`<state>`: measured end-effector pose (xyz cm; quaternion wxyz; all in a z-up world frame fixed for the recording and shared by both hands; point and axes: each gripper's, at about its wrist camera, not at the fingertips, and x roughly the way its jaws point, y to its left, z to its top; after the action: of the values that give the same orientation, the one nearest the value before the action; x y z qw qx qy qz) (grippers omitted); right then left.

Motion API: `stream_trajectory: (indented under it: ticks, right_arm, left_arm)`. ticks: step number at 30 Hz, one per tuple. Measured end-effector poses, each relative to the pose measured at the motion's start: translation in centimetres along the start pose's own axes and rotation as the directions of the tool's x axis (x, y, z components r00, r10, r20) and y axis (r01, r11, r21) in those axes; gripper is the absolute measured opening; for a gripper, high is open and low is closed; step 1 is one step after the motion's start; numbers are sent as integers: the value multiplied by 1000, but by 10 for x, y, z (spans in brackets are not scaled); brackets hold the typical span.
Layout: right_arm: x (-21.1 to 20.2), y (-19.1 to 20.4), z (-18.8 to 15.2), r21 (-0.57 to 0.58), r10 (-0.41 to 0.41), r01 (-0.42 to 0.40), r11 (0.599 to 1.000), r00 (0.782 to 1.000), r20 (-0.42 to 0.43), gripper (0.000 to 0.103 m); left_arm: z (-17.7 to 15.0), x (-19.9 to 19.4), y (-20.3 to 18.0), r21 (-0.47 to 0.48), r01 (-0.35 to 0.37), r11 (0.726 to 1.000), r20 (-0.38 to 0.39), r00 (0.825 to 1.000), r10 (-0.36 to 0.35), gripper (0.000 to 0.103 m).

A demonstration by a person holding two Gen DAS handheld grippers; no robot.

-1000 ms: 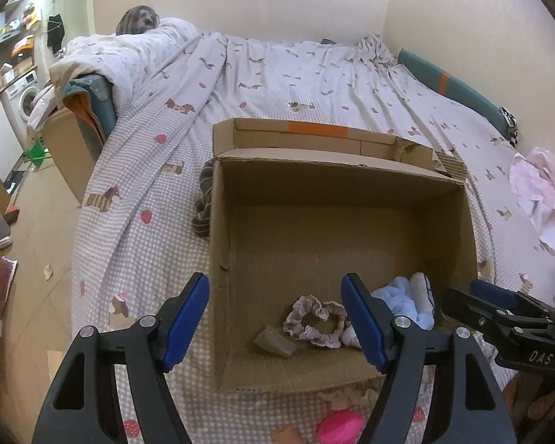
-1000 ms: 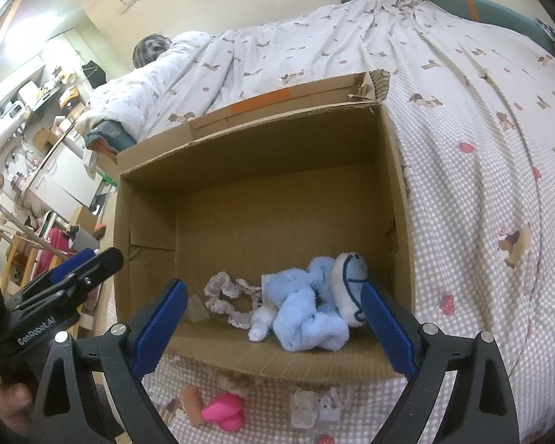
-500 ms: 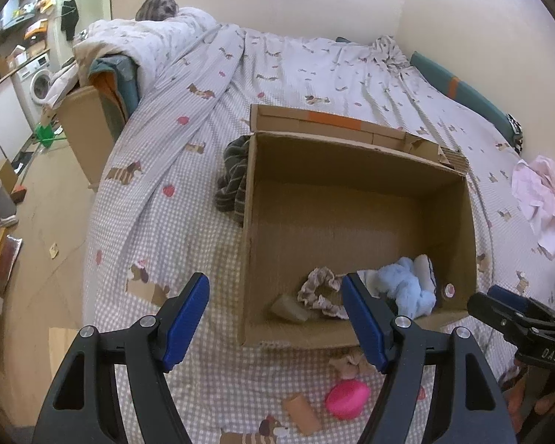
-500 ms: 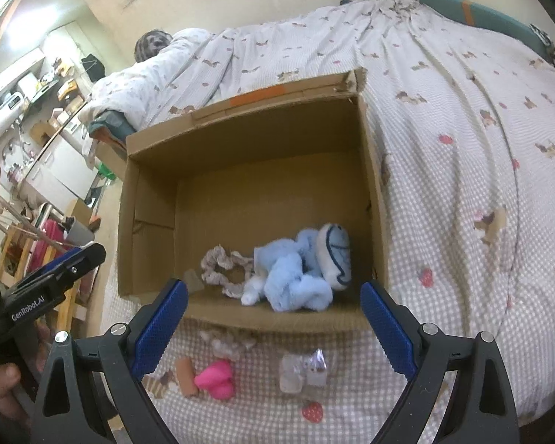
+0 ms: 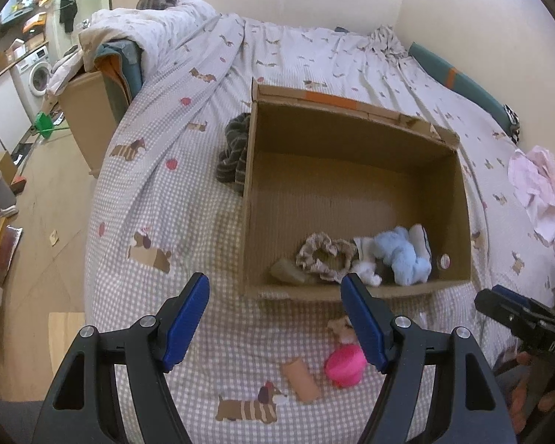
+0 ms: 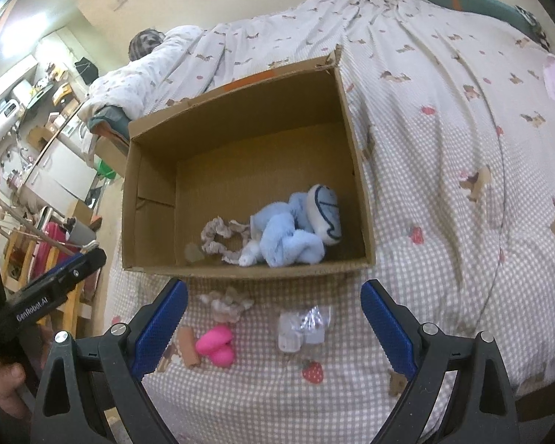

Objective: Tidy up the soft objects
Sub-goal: 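Withdraw both grippers from the box back toward the items on the bed, then grasp the clear plastic bag with the right gripper while the left gripper grasps the tan tube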

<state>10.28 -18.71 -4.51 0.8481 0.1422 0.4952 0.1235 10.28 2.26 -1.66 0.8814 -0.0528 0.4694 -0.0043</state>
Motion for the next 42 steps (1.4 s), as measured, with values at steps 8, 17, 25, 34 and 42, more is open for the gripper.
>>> stream_trajectory:
  ticks: [8, 17, 25, 34, 42]
  right_arm:
    - [0, -7, -16, 59, 15, -13, 998, 999, -40, 101]
    - [8, -13, -27, 108, 13, -2, 994, 995, -94, 100]
    - [22, -12, -28, 123, 17, 0, 992, 991, -129, 100]
    - [42, -28, -31, 198, -6, 45, 979, 981, -193, 100]
    - [52, -38, -28, 230, -12, 64, 971, 976, -218, 100]
  left_arm:
    - [-19, 1, -4, 14, -7, 1000, -41, 999, 7, 71]
    - [-33, 16, -7, 19, -9, 1000, -115, 993, 12, 71]
    - [-38, 30, -1, -7, -11, 1000, -162, 987, 10, 71]
    - [-39, 37, 12, -90, 11, 996, -182, 983, -27, 71]
    - [-61, 83, -3, -133, 107, 985, -361, 920, -148, 59]
